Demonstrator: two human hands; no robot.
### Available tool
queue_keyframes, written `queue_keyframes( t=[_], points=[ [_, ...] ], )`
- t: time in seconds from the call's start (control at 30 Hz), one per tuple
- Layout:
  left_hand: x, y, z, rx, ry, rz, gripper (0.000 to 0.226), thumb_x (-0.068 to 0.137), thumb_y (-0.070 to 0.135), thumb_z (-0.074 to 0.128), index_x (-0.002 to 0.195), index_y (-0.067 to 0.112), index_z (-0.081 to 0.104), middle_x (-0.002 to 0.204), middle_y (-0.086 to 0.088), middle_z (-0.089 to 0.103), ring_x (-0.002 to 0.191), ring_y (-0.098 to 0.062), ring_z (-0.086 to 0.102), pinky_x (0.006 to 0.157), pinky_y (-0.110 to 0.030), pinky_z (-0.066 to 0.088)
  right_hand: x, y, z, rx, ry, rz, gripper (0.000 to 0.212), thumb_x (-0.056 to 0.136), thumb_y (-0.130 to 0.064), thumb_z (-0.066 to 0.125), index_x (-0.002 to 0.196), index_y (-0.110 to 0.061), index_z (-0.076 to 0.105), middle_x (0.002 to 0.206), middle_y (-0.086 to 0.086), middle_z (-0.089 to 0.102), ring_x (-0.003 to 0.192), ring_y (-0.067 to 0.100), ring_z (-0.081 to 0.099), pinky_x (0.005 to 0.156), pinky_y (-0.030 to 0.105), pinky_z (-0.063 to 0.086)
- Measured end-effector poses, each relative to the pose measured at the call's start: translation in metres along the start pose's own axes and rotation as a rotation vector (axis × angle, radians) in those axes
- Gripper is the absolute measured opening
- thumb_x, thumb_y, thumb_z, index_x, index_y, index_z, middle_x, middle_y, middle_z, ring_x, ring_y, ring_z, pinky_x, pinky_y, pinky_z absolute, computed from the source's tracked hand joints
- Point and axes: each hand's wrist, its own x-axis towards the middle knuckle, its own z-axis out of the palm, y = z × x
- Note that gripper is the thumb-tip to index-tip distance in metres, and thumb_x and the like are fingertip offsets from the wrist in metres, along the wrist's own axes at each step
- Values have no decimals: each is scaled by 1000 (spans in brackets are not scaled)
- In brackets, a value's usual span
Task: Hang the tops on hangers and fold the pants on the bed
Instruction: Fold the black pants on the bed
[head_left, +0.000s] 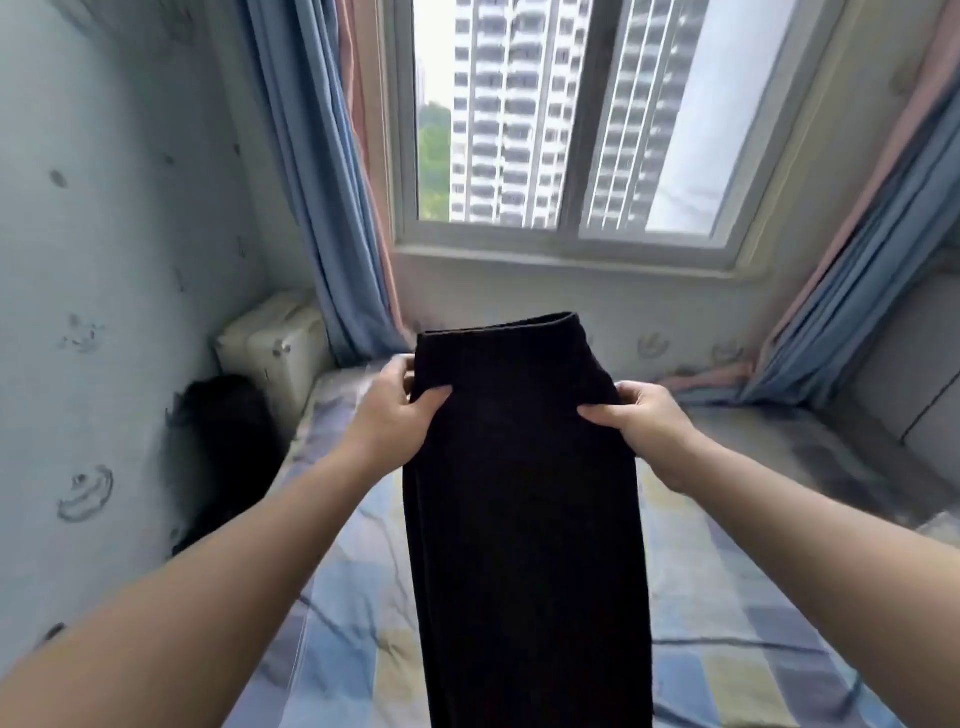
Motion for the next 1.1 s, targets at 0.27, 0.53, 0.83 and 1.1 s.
queue_keyframes(
  t=[0.27, 0.53, 0.83, 1.1],
  points=[
    [97, -281, 10, 26, -44, -321, 15, 96, 26, 69, 104, 36, 61, 100, 6, 73, 91, -12, 73, 80, -34, 57, 158, 207, 151, -115, -33, 287, 16, 84, -16, 80, 89, -6, 69, 84, 5, 74, 72, 16, 70, 63, 27, 52],
    [213, -481, 25, 115, 17, -436, 23, 99, 37, 61, 120, 30, 56, 113, 1, 70, 94, -14, 69, 87, -40, 58, 309, 336, 262, -175, 63, 291, 9, 93, -20, 68, 85, -15, 65, 86, 7, 70, 84, 28, 68, 77, 42, 55],
    [178, -595, 58, 698, -242, -500, 66, 100, 56, 41, 159, 36, 18, 169, 4, 14, 154, -27, 11, 121, -50, 16, 313, 439, 330, -729, -92, 353, 66, 101, -50, 44, 158, -30, 17, 164, -2, 23, 149, 30, 23, 117, 58, 21],
    [48, -586, 71, 797, -396, -443, 71, 100, 60, 34, 160, 39, 2, 170, 8, -5, 155, -18, -8, 123, -43, 5, 213, 471, 309, -1067, -356, 188, 67, 100, -60, 22, 156, -42, -9, 168, -8, -9, 155, 22, -8, 121, 59, 1]
  ],
)
